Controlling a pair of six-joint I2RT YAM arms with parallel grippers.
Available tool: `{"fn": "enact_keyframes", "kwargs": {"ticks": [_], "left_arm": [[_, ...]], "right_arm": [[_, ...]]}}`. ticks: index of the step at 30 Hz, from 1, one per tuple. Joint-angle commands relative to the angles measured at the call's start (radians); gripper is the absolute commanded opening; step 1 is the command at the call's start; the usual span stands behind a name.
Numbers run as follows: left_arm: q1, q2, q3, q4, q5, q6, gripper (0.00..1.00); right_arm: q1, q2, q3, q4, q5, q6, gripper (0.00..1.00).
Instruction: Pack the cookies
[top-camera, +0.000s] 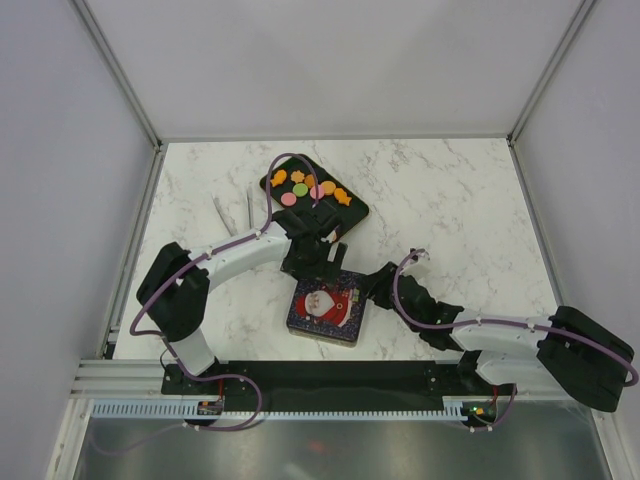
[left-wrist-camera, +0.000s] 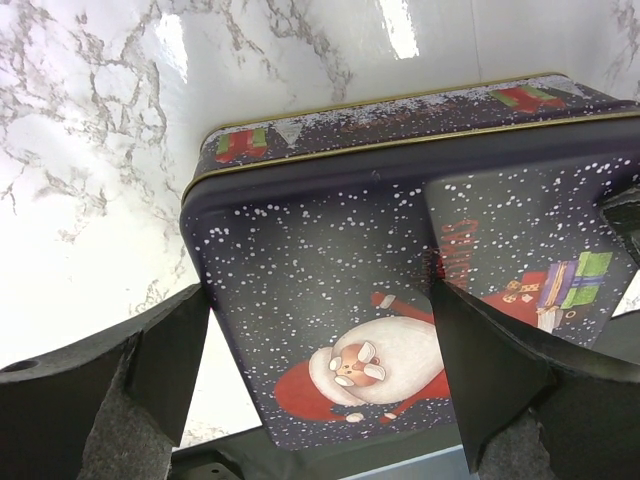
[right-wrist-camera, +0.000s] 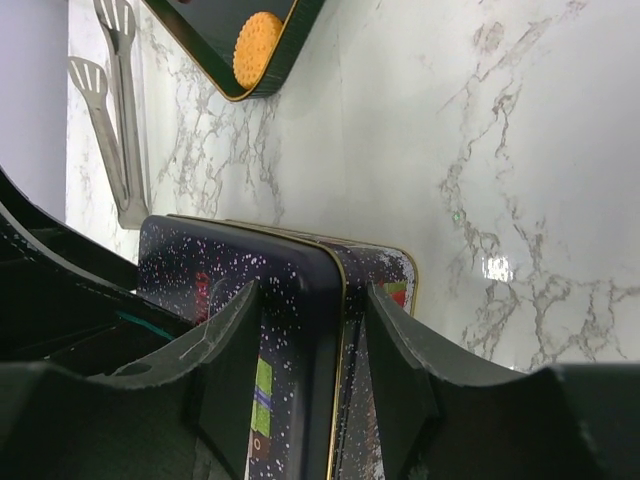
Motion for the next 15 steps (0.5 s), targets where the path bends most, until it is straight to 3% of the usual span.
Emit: {"fn": "enact_keyframes", "kwargs": {"ticks": [1,10,15], "left_arm": [[-0.027,0.054,0.018,0.202,0.015,0.016,0.96],[-0.019,0.027,0.041,0.193,0.071,0.059,0.97],[-0.006,0.027,0.043,0.183,0.116,0.077,0.97]], "right_arm": [[0.064,-0.029,0.045,-0.146,-0.175,-0.006,0.48],[0.044,-0.096,0.134,-0.277,-0.172,-0.156,0.75],[-0.035,-0.099,0.146,-0.311,-0.218,-0.196,0.82]]}}
